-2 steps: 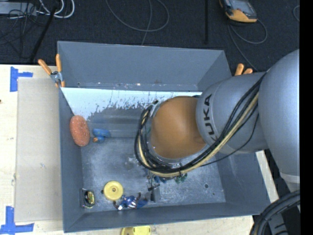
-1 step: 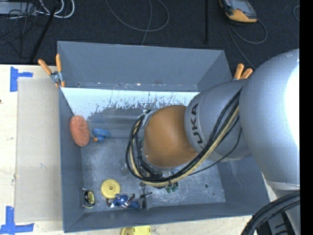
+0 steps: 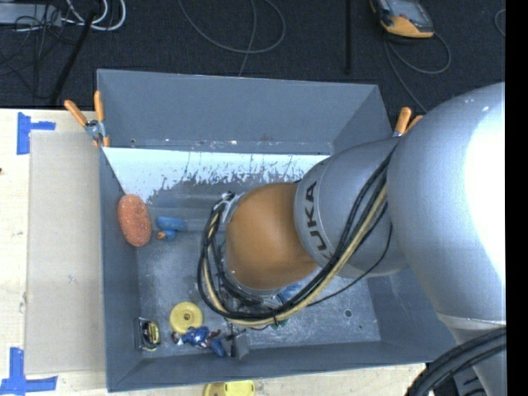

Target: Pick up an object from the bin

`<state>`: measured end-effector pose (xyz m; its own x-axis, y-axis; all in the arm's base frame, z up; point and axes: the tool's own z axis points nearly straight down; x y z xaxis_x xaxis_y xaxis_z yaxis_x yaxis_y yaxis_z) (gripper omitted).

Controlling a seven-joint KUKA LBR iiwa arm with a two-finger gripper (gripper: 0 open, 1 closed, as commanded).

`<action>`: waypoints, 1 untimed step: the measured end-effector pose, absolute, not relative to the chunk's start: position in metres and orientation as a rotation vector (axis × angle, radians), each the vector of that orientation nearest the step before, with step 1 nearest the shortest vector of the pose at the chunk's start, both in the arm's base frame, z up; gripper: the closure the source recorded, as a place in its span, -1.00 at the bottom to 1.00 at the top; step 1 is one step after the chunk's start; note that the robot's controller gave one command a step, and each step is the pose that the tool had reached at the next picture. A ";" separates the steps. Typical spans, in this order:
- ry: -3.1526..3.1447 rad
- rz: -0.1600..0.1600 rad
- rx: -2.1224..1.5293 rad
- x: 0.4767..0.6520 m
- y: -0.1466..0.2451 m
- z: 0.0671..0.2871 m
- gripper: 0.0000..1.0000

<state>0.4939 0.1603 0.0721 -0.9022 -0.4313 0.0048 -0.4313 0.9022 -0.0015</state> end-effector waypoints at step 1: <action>-3.079 0.001 0.661 0.472 0.167 0.071 1.00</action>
Offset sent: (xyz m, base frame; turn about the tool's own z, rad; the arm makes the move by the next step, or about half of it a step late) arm 0.0000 0.0000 0.0000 0.0000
